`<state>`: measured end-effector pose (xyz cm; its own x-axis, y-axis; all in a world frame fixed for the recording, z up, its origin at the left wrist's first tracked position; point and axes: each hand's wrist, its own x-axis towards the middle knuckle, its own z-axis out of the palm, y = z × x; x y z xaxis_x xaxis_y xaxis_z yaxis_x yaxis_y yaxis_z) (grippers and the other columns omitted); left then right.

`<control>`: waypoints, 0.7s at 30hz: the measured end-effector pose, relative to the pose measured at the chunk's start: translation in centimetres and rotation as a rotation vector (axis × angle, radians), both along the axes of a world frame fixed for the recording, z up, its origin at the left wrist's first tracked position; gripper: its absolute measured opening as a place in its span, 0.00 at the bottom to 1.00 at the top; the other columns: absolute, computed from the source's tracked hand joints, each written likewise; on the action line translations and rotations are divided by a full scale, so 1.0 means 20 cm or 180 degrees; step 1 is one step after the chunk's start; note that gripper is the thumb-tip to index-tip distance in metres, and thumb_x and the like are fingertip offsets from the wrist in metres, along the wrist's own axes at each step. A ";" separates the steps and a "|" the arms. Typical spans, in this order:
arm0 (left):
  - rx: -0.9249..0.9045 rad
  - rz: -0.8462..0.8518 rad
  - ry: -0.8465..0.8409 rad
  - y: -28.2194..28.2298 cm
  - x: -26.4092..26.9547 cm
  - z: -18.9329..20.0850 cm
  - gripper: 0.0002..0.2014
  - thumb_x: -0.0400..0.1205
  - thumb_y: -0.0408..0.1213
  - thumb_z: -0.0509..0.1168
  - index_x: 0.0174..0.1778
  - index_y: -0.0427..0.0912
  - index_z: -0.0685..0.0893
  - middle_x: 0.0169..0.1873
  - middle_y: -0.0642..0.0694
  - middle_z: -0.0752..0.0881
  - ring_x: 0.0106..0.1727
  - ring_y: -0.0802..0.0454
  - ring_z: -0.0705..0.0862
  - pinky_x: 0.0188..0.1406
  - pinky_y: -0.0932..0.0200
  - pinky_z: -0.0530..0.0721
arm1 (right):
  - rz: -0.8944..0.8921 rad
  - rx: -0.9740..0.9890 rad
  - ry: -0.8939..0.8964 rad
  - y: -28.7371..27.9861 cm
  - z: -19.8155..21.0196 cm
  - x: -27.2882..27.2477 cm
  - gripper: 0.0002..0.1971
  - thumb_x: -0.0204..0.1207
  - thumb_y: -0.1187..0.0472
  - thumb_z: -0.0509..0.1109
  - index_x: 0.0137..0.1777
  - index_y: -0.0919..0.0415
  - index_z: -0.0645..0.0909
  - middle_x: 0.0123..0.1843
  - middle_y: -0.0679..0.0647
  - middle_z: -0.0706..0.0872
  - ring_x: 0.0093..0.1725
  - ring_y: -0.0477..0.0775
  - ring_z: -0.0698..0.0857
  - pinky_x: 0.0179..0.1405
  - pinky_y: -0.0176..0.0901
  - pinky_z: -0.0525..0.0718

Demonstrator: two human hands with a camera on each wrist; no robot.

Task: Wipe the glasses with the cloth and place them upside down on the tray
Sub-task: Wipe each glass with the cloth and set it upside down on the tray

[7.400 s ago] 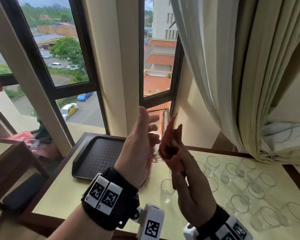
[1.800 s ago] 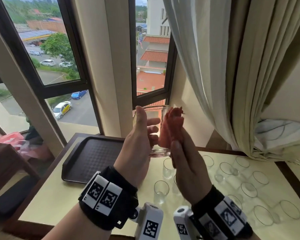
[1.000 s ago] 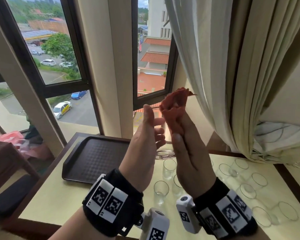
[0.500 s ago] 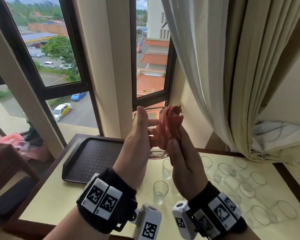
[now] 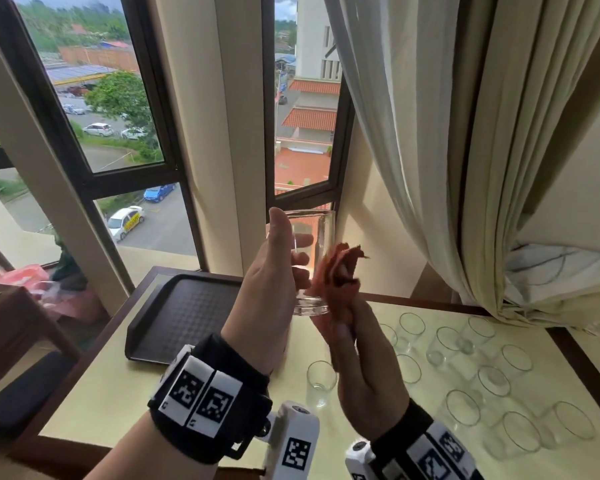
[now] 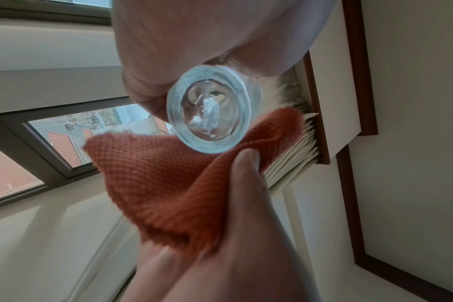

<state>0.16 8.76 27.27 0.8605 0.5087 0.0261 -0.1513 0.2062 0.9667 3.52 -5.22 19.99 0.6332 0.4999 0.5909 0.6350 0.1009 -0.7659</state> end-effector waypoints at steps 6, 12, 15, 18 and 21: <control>-0.0154 -0.0141 -0.0121 -0.09 0.00 -0.01 0.40 0.81 0.78 0.54 0.56 0.42 0.91 0.36 0.49 0.86 0.38 0.52 0.84 0.47 0.52 0.82 | -0.0175 0.0242 0.0150 0.02 0.21 0.08 0.26 0.92 0.54 0.54 0.89 0.55 0.68 0.79 0.41 0.82 0.78 0.46 0.81 0.74 0.40 0.79; -0.0446 -0.0483 -0.0046 -0.01 -0.02 0.01 0.54 0.75 0.83 0.62 0.68 0.30 0.84 0.56 0.30 0.88 0.53 0.37 0.91 0.59 0.39 0.91 | 0.0117 -0.0073 -0.0693 -0.01 0.14 -0.04 0.26 0.91 0.63 0.55 0.88 0.68 0.67 0.91 0.61 0.66 0.90 0.66 0.66 0.83 0.71 0.72; -0.0332 -0.0182 0.0196 0.03 0.00 0.02 0.63 0.54 0.87 0.74 0.75 0.42 0.81 0.58 0.37 0.92 0.55 0.40 0.94 0.60 0.37 0.91 | 0.0065 -0.0205 -0.0605 -0.04 0.01 -0.06 0.26 0.95 0.53 0.53 0.87 0.65 0.69 0.92 0.58 0.65 0.90 0.64 0.66 0.81 0.74 0.74; -0.0222 -0.0057 0.0017 0.01 0.01 0.03 0.62 0.56 0.73 0.84 0.75 0.31 0.75 0.30 0.51 0.89 0.31 0.53 0.90 0.35 0.57 0.90 | 0.0125 -0.0058 -0.0226 -0.03 0.00 -0.02 0.23 0.94 0.51 0.52 0.88 0.45 0.68 0.86 0.50 0.75 0.84 0.60 0.77 0.75 0.73 0.79; -0.0216 -0.0138 -0.0131 -0.01 0.01 0.01 0.47 0.67 0.67 0.78 0.66 0.30 0.75 0.29 0.49 0.87 0.29 0.53 0.87 0.34 0.62 0.87 | 0.0080 0.0069 0.0267 0.00 0.07 0.06 0.26 0.93 0.51 0.53 0.91 0.43 0.64 0.82 0.48 0.81 0.79 0.56 0.82 0.75 0.68 0.81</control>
<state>0.28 8.54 27.51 0.8807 0.4729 0.0288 -0.1802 0.2783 0.9434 4.65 -5.21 21.46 0.6683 0.5039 0.5472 0.5659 0.1331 -0.8137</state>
